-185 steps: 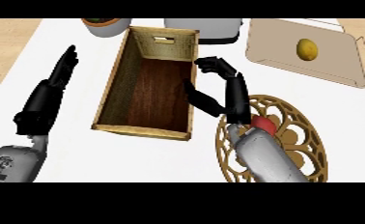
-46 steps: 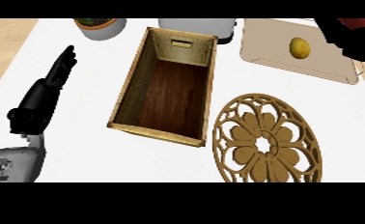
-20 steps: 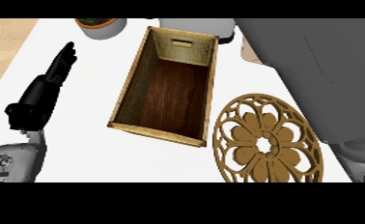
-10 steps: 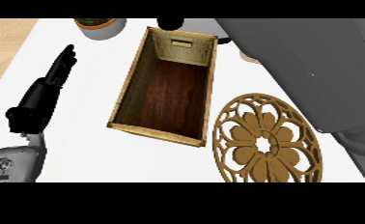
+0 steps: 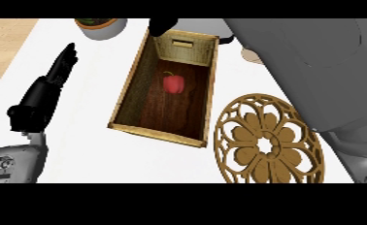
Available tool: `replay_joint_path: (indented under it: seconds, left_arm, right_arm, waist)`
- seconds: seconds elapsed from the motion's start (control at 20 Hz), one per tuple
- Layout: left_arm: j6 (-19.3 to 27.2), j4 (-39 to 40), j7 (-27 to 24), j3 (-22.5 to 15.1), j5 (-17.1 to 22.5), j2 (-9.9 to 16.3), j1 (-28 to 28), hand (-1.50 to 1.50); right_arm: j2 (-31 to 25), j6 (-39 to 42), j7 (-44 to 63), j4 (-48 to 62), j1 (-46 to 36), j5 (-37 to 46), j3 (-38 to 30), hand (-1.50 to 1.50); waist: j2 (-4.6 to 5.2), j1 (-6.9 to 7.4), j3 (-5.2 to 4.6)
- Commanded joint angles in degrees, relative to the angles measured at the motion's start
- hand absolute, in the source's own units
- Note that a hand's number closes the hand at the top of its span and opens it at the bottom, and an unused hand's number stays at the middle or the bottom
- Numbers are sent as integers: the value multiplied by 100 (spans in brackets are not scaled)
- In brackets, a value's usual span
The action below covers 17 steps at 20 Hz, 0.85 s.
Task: Pick the bell pepper from the placemat and place it in the basket
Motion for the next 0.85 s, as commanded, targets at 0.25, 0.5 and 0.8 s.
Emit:
replay_joint_path:
  seconds: [0.25, 0.5, 0.8]
  left_arm:
    - [-70, -60, 136, 94, 57, 71, -83, 0]
    - [6, 127, -245, 108, -6, -27, 103, 0]
    - [-100, -206, 111, 174, 70, 78, 121, 0]
  right_arm:
    - [1, -2201, 81, -3, 128, 489, -1160, -150]
    - [-402, -2830, 118, -410, 482, 785, -1576, -150]
    - [-929, -3074, 85, -1176, 1415, 815, -2099, -150]
  waist:
    - [10, 52, 4]
    - [5, -62, 3]
    - [-28, -70, 9]
